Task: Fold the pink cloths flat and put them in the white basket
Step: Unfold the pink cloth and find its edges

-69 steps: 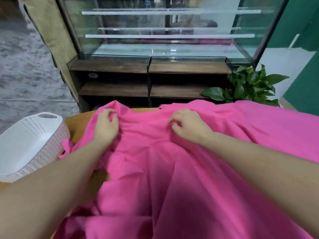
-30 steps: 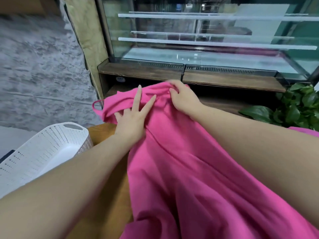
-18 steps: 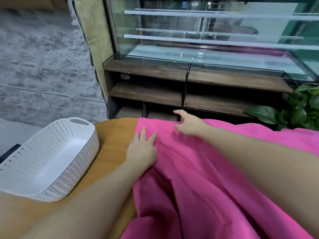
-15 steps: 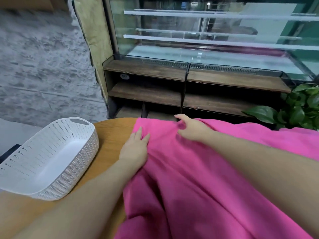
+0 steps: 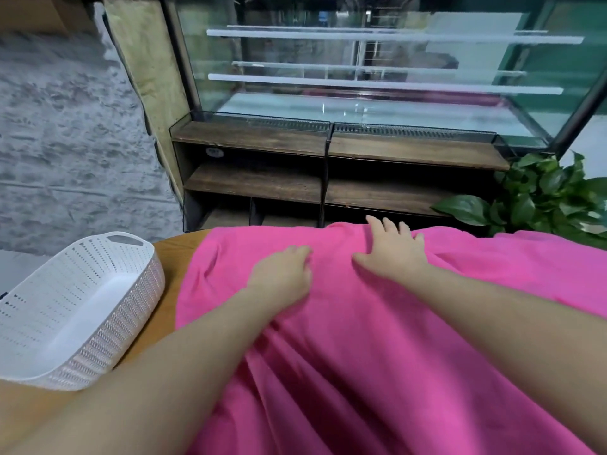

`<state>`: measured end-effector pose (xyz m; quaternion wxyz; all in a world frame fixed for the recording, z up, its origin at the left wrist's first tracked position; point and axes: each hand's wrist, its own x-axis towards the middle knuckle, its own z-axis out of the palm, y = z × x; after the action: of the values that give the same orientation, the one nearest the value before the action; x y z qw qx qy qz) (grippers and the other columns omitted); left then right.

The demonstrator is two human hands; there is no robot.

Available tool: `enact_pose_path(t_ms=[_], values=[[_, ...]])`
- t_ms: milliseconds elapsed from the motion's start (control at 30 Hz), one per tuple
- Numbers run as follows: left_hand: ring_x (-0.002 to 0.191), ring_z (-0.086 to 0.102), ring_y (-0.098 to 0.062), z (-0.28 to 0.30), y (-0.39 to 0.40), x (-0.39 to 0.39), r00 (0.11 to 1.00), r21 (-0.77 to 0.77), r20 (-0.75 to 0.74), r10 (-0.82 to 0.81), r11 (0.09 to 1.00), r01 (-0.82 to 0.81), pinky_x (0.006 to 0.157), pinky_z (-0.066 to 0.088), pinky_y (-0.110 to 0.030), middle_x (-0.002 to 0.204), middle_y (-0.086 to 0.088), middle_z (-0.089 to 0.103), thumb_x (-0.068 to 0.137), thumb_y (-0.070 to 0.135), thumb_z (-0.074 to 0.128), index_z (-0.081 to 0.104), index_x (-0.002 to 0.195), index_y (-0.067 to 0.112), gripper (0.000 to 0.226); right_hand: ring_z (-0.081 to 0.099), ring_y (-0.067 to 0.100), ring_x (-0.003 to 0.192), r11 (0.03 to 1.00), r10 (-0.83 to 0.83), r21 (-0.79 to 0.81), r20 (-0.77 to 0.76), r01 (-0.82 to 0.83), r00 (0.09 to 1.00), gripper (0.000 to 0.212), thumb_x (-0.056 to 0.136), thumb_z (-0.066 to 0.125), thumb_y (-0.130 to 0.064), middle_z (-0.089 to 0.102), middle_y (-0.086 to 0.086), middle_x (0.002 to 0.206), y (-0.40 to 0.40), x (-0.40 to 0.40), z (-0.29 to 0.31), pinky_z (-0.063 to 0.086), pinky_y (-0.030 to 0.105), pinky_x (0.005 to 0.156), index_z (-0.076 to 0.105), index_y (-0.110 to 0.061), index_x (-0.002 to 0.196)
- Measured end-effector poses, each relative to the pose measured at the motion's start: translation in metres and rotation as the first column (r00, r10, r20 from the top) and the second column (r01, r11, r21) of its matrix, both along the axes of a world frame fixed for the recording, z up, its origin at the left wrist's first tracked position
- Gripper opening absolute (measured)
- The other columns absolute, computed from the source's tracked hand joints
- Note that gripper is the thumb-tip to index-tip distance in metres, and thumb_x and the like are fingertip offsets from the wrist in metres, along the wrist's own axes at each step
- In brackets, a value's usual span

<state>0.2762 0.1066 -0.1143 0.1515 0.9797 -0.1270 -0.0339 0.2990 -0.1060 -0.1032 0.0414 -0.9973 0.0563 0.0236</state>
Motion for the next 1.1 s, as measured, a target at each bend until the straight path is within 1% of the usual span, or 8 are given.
enact_pose_path(t_ms=[100,233,467,600,700,800,967,1100], values=[[0.13,0.048,-0.027,-0.015,-0.042,-0.014,0.994,-0.071,0.041,-0.102,0.992,0.105,0.105,0.041,-0.046,0.142,-0.003,0.049,0.101,0.036,0.038,0.049,0.136,0.024,0.039,0.029,0.034,0.143,0.99,-0.103,0.092,-0.029,0.105,0.994,0.066,0.092,0.033,-0.07,0.033,0.002,0.156,-0.017,-0.003,0.0,0.023,0.057,0.111,0.031,-0.035,0.149],[0.151,0.01,-0.033,-0.024,-0.064,-0.024,0.982,0.158,-0.174,-0.07,0.983,0.098,0.114,0.013,-0.069,0.166,0.005,0.005,0.101,0.055,0.026,0.013,0.153,0.048,0.054,0.052,0.032,0.127,0.907,-0.159,0.405,0.07,0.117,0.985,0.046,0.099,0.04,-0.038,0.051,0.008,0.143,-0.046,-0.001,0.003,0.043,0.045,0.103,0.043,-0.025,0.143],[0.149,-0.019,-0.039,-0.026,-0.038,-0.016,0.94,0.292,-0.292,0.175,0.952,-0.087,0.102,-0.002,-0.083,0.163,0.007,-0.024,0.094,0.072,0.005,-0.009,0.145,0.063,0.054,0.052,0.036,0.123,0.921,-0.276,0.299,0.048,0.25,0.96,0.056,0.093,0.055,-0.041,0.039,0.011,0.141,-0.081,-0.003,0.007,0.043,0.042,0.095,0.039,-0.018,0.141],[0.15,-0.008,-0.041,-0.02,-0.043,-0.018,0.939,0.261,-0.288,0.188,0.959,-0.111,0.105,0.004,-0.08,0.166,0.005,-0.008,0.097,0.066,0.014,0.009,0.15,0.055,0.054,0.063,0.034,0.106,0.877,-0.401,0.234,-0.124,0.42,0.908,0.064,0.085,0.065,-0.04,0.064,0.014,0.115,-0.113,-0.006,0.005,0.047,0.035,0.081,0.04,-0.01,0.135],[0.149,0.012,-0.034,-0.017,-0.047,-0.019,0.98,0.279,-0.149,0.131,0.956,-0.086,0.108,0.015,-0.075,0.161,0.005,0.018,0.1,0.055,0.027,0.037,0.144,0.038,0.048,0.07,0.034,0.083,0.885,-0.274,0.338,-0.175,0.319,0.946,0.02,0.083,0.062,-0.025,0.07,0.013,0.077,-0.126,-0.007,-0.002,0.053,0.032,0.069,0.07,-0.008,0.088],[0.143,0.023,-0.026,-0.005,-0.057,-0.013,1.0,0.304,-0.008,0.018,0.953,-0.015,0.109,0.024,-0.067,0.15,0.007,0.032,0.097,0.044,0.039,0.055,0.127,0.03,0.036,0.067,0.033,0.09,0.879,-0.297,0.386,-0.016,0.28,0.955,0.016,0.088,0.055,-0.026,0.071,0.009,0.089,-0.128,-0.005,-0.01,0.055,0.037,0.077,0.065,-0.016,0.083],[0.129,0.05,-0.019,0.022,-0.1,0.003,0.992,-0.227,0.09,-0.089,0.968,0.107,0.103,0.043,-0.035,0.147,0.007,0.044,0.088,0.024,0.058,0.038,0.143,0.027,0.059,0.058,0.001,0.087,0.629,-0.326,0.763,0.433,-0.15,0.84,0.005,0.101,0.051,-0.019,0.061,-0.008,0.091,-0.095,-0.009,0.02,0.04,0.024,0.081,0.05,-0.019,0.096],[0.101,0.056,0.014,0.055,-0.135,0.019,0.992,-0.694,0.114,-0.043,0.711,0.111,0.091,0.035,-0.005,0.118,0.017,0.051,0.087,0.001,0.064,0.015,0.155,0.02,0.086,0.059,-0.009,0.077,0.465,0.027,0.696,0.606,-0.547,0.795,0.007,0.101,0.05,-0.009,0.058,-0.015,0.08,-0.044,-0.031,0.046,0.041,0.013,0.076,0.047,-0.015,0.098]])
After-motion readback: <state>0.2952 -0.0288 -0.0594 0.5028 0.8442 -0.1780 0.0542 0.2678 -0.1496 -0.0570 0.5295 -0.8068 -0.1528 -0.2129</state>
